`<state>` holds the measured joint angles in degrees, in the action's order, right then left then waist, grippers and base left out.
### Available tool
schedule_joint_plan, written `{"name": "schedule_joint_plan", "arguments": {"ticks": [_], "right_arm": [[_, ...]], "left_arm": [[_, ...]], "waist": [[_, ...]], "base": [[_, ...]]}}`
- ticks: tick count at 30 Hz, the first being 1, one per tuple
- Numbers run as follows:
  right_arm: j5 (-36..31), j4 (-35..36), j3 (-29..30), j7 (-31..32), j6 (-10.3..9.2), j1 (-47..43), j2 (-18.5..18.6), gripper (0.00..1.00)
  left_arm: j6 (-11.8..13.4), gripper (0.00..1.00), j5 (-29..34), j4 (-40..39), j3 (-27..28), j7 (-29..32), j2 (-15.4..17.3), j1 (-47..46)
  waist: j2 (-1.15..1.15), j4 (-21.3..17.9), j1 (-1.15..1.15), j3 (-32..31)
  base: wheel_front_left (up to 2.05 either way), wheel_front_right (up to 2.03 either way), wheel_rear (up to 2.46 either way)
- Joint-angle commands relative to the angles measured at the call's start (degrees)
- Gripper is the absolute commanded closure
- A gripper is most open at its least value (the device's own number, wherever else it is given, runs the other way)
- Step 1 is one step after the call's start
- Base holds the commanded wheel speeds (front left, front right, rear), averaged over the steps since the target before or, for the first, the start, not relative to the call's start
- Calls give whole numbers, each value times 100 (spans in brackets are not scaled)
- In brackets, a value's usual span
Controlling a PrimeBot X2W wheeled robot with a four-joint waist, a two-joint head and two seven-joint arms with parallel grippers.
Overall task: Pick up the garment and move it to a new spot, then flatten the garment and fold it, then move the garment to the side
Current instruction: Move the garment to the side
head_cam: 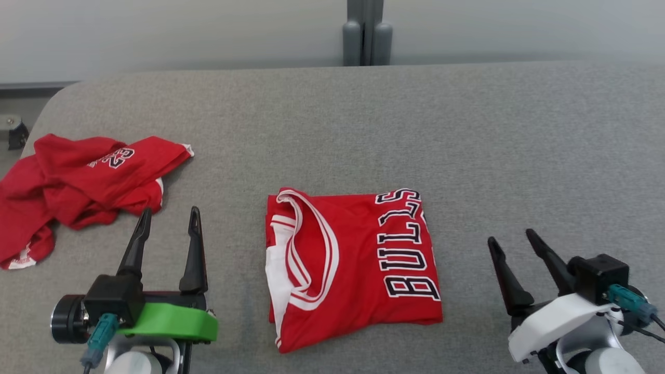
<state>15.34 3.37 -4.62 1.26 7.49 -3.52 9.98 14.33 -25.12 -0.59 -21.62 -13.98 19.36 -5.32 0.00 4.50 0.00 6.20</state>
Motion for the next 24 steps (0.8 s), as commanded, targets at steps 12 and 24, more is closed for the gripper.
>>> {"name": "schedule_joint_plan", "arguments": {"ticks": [12, 24], "right_arm": [[358, -2167, -929, -174, 0, 1166, 76, 0], [799, -2162, -1637, -385, 0, 1619, 331, 100]], "left_arm": [[-283, 0, 107, 295, 91, -127, -353, -638], [-415, 0, 332, 185, 407, -127, -458, -499]], "waist": [[0, 929, 0, 890], [0, 332, 0, 823]], "base": [[0, 0, 0], [0, 0, 0]]}}
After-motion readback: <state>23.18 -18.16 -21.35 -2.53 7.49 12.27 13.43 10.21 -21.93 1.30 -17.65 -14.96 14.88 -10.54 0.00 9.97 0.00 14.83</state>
